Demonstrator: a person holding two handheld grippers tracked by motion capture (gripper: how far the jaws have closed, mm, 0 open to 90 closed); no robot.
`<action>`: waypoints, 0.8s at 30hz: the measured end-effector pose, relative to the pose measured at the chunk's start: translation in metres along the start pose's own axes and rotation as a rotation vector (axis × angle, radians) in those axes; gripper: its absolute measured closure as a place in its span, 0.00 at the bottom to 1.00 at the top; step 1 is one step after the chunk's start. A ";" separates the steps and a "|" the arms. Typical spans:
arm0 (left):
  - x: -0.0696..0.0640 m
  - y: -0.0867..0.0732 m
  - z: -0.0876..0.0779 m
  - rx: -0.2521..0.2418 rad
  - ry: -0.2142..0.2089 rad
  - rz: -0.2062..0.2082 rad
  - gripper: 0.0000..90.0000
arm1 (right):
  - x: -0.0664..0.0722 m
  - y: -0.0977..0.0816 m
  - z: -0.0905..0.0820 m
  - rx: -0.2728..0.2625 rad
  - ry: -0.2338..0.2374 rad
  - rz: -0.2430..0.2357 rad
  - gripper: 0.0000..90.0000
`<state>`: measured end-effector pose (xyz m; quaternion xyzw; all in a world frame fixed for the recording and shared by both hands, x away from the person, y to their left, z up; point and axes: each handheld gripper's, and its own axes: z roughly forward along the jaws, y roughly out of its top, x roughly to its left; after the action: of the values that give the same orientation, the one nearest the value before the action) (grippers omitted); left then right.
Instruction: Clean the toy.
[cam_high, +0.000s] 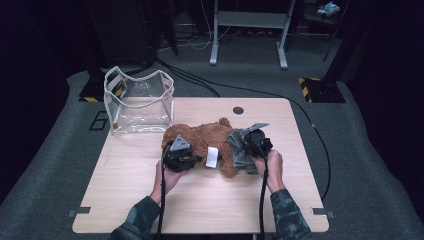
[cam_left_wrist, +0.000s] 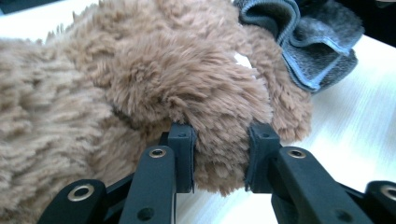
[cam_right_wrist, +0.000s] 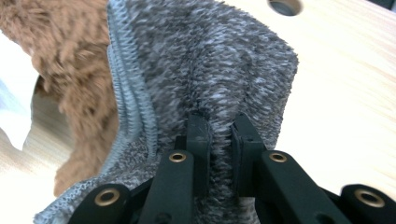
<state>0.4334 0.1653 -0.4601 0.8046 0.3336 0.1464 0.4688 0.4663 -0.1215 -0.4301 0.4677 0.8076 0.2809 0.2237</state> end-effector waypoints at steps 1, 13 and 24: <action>-0.001 0.002 0.000 -0.002 0.003 0.011 0.78 | -0.004 -0.004 -0.004 -0.008 -0.006 0.010 0.90; 0.000 0.034 -0.005 -0.049 -0.020 0.060 0.80 | -0.054 -0.065 -0.027 0.014 -0.086 0.175 0.89; -0.005 0.064 -0.013 -0.117 -0.092 0.076 0.81 | -0.064 -0.073 -0.030 0.012 -0.090 0.208 0.89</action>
<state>0.4486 0.1491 -0.3990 0.7937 0.2719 0.1460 0.5242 0.4317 -0.2145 -0.4498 0.5626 0.7454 0.2766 0.2266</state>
